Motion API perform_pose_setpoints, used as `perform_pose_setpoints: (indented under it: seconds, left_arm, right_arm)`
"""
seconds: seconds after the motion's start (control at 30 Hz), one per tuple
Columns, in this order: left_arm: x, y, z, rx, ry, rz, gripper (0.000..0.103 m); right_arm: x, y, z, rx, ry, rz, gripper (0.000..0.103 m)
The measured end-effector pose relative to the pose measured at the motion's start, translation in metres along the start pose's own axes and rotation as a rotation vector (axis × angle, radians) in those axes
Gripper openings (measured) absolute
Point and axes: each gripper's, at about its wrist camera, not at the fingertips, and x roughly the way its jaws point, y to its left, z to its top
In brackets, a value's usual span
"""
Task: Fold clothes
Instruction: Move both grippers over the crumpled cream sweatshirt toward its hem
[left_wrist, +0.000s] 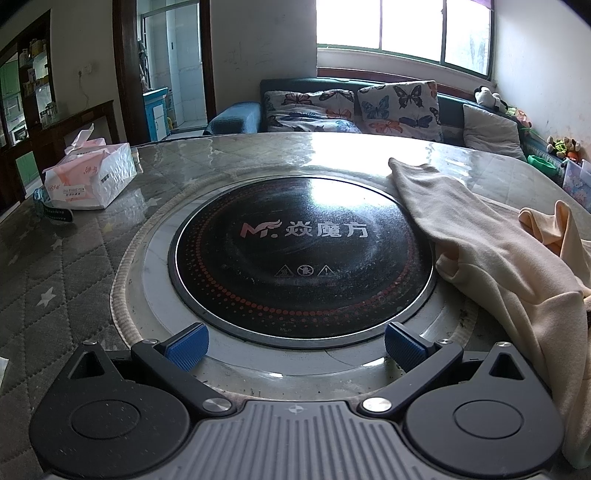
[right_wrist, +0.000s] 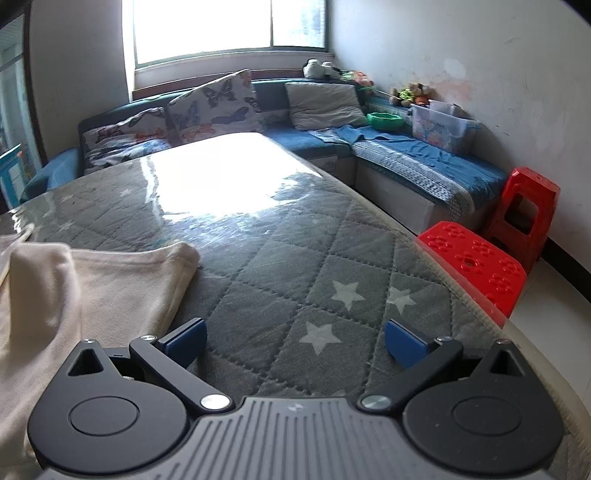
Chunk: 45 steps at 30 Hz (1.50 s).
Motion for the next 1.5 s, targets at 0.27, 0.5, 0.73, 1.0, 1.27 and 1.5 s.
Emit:
perform_pose_setpoints:
  seconds: [0.27, 0.5, 0.73, 1.0, 1.27, 1.5]
  left_arm:
    - [-0.018, -0.012, -0.002, 0.017, 0.005, -0.018, 0.103]
    - [-0.034, -0.023, -0.004, 0.032, 0.009, -0.034, 0.103]
    - [-0.051, -0.037, -0.012, 0.06, 0.014, -0.065, 0.103]
    - [-0.068, -0.055, -0.017, 0.103, 0.006, -0.089, 0.103]
    - [-0.079, -0.068, -0.022, 0.127, 0.01, -0.102, 0.103]
    - [-0.086, -0.077, -0.027, 0.153, 0.015, -0.112, 0.103]
  right_arm:
    - [-0.03, 0.01, -0.005, -0.097, -0.042, 0.041, 0.103]
    - [-0.062, 0.025, -0.017, -0.165, -0.06, 0.108, 0.103]
    - [-0.089, 0.034, -0.031, -0.199, -0.032, 0.214, 0.103]
    - [-0.106, 0.046, -0.046, -0.219, -0.014, 0.248, 0.103]
    - [-0.115, 0.049, -0.053, -0.223, 0.005, 0.265, 0.103]
    - [-0.122, 0.054, -0.057, -0.237, 0.003, 0.276, 0.103]
